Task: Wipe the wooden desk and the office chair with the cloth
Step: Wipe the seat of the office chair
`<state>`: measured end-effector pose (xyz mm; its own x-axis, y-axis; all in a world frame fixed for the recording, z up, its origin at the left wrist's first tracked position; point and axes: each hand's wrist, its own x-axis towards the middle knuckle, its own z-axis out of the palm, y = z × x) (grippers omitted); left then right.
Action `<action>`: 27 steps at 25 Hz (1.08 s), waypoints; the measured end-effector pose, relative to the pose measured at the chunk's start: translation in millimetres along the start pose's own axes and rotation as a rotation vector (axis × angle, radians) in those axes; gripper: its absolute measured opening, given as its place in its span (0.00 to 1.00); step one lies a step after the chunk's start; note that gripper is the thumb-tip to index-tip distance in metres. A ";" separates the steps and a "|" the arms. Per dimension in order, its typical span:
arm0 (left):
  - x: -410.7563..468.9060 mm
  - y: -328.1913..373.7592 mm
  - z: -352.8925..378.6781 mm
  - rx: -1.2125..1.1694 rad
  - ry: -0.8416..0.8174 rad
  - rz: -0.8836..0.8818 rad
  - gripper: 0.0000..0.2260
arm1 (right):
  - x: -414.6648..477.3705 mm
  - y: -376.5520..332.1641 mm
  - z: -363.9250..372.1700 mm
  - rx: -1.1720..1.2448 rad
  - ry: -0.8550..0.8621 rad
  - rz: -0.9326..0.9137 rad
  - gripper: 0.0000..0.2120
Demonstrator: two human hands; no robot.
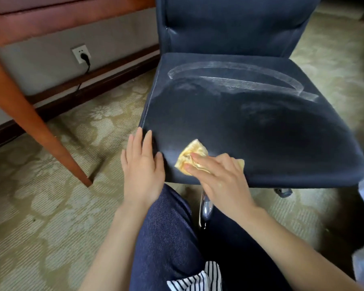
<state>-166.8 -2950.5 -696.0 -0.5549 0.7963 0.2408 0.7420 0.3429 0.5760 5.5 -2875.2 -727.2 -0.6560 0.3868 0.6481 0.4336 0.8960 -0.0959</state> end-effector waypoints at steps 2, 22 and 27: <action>4.2 21.0 11.3 -0.001 -0.015 0.049 0.25 | -8.9 15.4 -15.7 -0.054 -0.013 0.104 0.23; 77.1 164.1 115.3 0.155 -0.391 0.379 0.48 | -2.7 263.0 -100.8 -0.457 -0.132 1.087 0.17; 77.3 155.0 111.7 0.219 -0.409 0.459 0.51 | 49.4 200.7 -60.0 -0.462 -0.298 0.827 0.16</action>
<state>-52.6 -2780.2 -675.3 -0.0076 0.9965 0.0827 0.9530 -0.0178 0.3023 97.1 -2689.4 -669.1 -0.1394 0.9475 0.2877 0.9813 0.1710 -0.0878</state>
